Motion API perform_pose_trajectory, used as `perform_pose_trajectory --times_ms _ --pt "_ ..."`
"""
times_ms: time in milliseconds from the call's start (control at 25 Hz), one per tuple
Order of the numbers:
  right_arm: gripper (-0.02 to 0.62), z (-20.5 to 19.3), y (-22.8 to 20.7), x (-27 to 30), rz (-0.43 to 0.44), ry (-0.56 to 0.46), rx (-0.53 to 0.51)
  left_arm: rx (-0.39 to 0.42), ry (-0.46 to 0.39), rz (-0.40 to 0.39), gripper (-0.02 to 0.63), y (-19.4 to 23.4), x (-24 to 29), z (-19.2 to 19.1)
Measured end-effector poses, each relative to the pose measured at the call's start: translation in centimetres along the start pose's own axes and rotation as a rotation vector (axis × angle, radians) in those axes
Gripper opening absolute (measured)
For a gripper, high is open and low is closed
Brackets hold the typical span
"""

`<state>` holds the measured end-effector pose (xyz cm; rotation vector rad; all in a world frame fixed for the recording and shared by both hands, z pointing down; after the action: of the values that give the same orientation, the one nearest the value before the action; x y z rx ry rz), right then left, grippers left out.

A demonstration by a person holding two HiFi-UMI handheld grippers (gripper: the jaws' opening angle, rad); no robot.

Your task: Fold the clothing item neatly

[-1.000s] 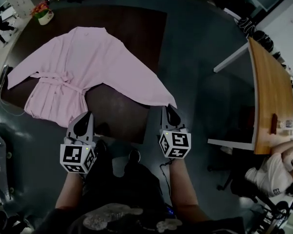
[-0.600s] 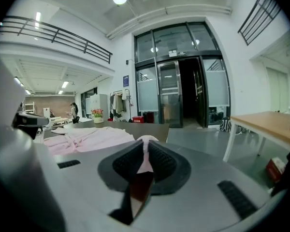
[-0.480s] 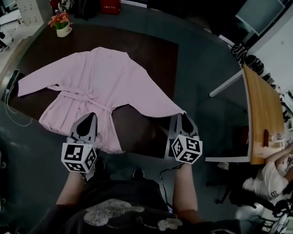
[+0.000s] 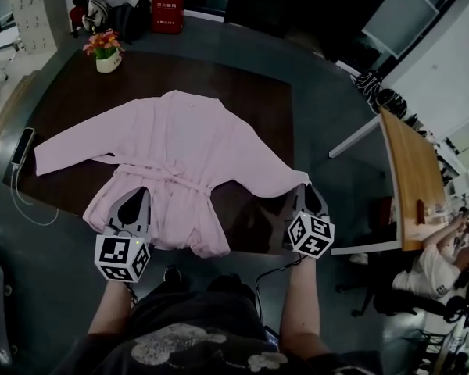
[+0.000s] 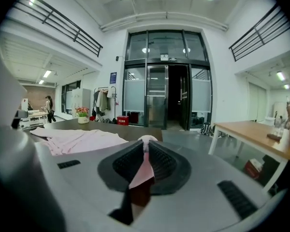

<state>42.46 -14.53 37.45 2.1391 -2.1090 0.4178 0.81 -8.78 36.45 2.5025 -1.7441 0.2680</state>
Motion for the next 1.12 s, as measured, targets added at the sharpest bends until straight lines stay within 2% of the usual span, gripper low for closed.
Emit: perform_pose_trajectory --times_ms 240,440,640,800,960,1120 --pt "0.025 -0.8 0.2 -0.2 -0.059 0.019 -0.006 0.001 0.042 -0.044 0.009 2.0 1.2 -1.1" --pt "0.025 0.2 -1.5 1.5 -0.075 -0.014 0.056 0.029 0.053 -0.067 0.01 1.5 4.3 -0.5" --pt "0.025 2.8 -1.2 4.5 0.006 -0.064 0.074 0.084 0.093 -0.093 0.01 0.7 7.5 0.6" --pt "0.025 4.1 -0.1 6.8 0.063 -0.071 0.067 0.084 0.095 -0.081 0.009 0.6 9.4 1.2" --pt "0.025 5.9 2.7 8.4 0.137 -0.084 0.033 0.067 0.104 -0.051 0.009 1.8 9.8 1.1" --pt "0.025 7.2 6.7 9.6 0.201 -0.098 0.0 0.049 0.11 -0.056 0.009 3.3 9.9 0.3"
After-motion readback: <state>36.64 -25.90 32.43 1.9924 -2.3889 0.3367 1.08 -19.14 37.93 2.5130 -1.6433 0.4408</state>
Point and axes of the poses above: the fingertips, and each gripper's own axes: x forward along the fingers, y to its left, z out of its top, the point moved 3 cm from there along -x, backward along the fingers, and after that the axes turned 10 degrees about x, right-handed, at the moved point
